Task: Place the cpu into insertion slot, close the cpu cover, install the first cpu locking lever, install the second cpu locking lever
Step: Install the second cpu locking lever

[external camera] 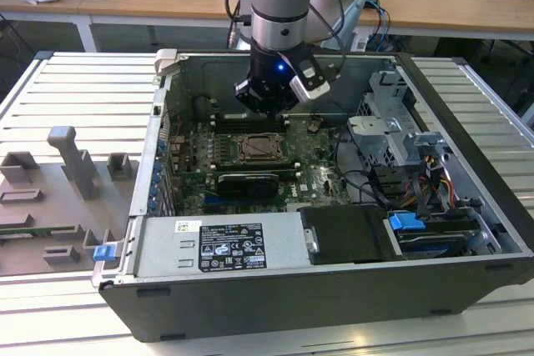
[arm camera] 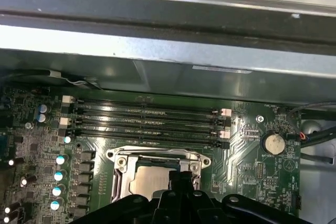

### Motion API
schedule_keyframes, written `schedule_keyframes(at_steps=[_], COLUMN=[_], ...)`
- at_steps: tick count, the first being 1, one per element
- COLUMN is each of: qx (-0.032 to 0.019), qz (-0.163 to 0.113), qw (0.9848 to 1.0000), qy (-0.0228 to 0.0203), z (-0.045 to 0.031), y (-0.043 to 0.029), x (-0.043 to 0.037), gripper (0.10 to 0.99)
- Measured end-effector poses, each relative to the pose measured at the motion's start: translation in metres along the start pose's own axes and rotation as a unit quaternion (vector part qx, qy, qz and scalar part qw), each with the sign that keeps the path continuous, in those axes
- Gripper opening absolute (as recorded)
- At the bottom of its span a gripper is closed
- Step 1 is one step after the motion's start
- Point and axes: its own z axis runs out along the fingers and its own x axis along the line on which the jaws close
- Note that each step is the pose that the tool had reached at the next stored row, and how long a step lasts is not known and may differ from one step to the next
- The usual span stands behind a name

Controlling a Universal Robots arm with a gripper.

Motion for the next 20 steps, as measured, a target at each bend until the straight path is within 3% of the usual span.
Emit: schedule_keyframes(at_steps=[9,20], qx=[-0.0001,-0.0001], qz=[0.0,0.0], qw=[1.0,1.0], qy=[0.0,0.0], z=[-0.0019,-0.0022], y=[-0.008,-0.0123], x=[0.0006,0.0009], gripper=[0.106,0.106])
